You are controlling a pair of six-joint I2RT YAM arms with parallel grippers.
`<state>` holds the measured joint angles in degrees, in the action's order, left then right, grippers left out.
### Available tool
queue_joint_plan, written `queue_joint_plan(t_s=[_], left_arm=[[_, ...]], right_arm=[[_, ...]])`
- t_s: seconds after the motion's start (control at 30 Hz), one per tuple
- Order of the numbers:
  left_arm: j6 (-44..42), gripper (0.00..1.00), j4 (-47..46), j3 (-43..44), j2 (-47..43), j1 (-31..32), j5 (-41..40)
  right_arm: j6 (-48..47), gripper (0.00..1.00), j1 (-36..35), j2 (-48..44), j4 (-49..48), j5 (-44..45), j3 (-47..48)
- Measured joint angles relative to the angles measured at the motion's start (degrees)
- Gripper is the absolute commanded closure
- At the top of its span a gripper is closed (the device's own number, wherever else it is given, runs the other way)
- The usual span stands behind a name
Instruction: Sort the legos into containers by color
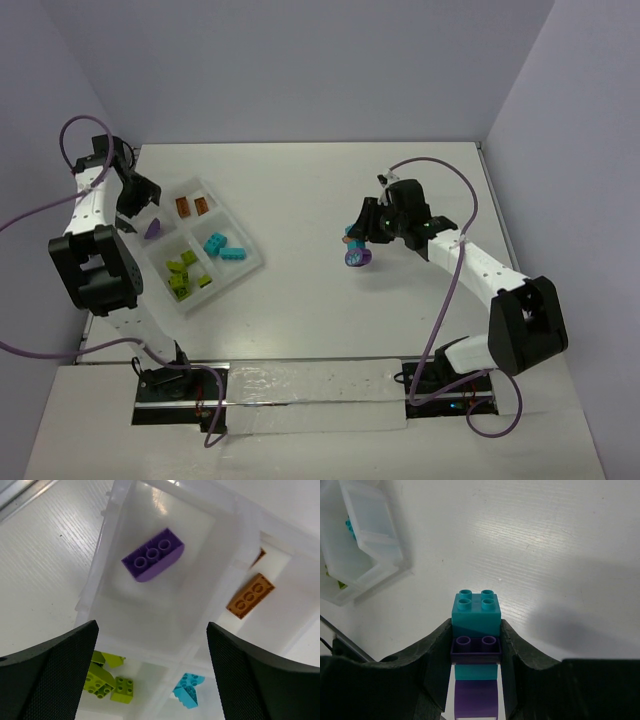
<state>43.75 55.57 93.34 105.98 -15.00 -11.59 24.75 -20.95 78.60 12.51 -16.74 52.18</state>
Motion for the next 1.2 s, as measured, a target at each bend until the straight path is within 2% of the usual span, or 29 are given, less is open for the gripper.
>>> queue_joint_plan(t_s=[0.17,0.23,0.37,0.47,0.53,0.6,0.87,1.03,1.2], left_arm=[[-2.85,0.03,-0.16,0.06,-6.54,1.74,-0.03],[-5.13,0.05,-0.60,0.08,-9.61,4.24,-0.19],[-9.14,0.08,-3.18,-0.78,-15.27,15.92,1.86],[-11.60,0.09,-6.59,-4.51,-18.65,26.02,6.96],[-12.08,0.10,-8.20,-8.04,-20.22,29.90,10.64],[-12.24,0.10,-9.63,-11.39,-21.36,31.44,14.04],[-9.85,0.11,-18.03,-20.73,-27.82,31.16,26.64],[-4.90,0.11,-27.39,-28.28,-34.30,32.87,34.35],[-0.53,0.09,-34.24,-32.71,-37.17,35.90,37.84]], right_arm=[[0.00,1.00,0.00,-1.05,0.50,-0.11,0.33],[0.02,1.00,0.00,-1.88,0.69,-0.23,0.33],[0.25,1.00,0.00,-3.14,1.02,-1.05,0.66],[1.13,1.00,0.00,-3.16,1.50,-3.32,2.11],[1.92,1.00,0.00,-3.16,1.67,-5.38,3.47],[2.84,1.00,0.00,-3.14,1.39,-7.42,4.75],[8.45,1.00,0.00,-0.03,-2.04,-15.20,10.43],[16.89,1.00,0.00,1.59,-9.82,-18.49,10.06],[24.95,1.00,-0.34,1.84,-19.31,-19.56,8.54]])
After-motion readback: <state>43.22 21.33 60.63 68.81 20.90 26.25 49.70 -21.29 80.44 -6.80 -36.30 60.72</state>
